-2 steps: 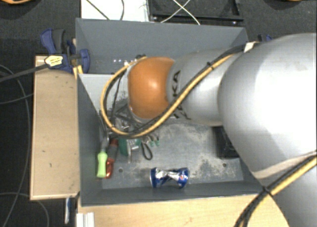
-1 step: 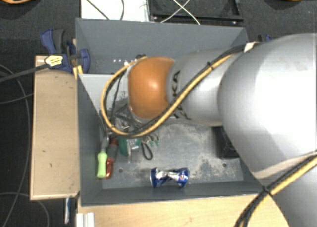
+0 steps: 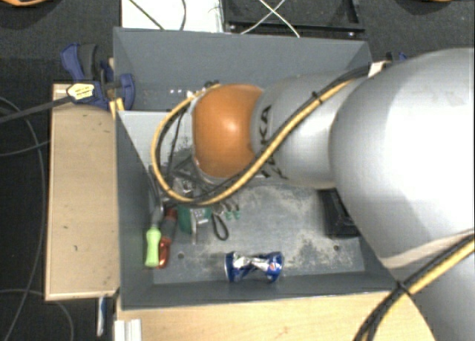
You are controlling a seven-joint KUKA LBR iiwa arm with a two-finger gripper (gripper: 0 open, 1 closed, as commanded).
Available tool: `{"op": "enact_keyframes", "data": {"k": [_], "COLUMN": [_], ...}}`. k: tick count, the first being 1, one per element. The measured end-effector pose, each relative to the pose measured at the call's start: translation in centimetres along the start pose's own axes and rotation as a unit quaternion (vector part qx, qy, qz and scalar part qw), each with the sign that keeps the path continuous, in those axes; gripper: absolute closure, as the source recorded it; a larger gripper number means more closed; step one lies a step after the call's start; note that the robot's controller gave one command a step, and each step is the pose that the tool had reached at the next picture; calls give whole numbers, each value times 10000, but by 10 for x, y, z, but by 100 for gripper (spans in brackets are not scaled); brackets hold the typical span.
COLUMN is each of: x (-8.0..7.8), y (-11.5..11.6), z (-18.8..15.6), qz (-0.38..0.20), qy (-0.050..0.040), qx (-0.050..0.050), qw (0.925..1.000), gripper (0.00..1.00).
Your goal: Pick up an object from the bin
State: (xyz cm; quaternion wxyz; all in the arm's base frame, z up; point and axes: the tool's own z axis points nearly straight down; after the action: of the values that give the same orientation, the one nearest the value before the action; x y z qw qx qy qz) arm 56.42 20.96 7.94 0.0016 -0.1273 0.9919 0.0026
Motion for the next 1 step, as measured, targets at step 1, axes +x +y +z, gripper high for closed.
{"op": "enact_keyframes", "data": {"k": [1], "x": [0], "y": [0], "z": [-7], "qz": [-1], "qy": [11], "qx": [-2], "qw": [10000], "gripper": [100]}}
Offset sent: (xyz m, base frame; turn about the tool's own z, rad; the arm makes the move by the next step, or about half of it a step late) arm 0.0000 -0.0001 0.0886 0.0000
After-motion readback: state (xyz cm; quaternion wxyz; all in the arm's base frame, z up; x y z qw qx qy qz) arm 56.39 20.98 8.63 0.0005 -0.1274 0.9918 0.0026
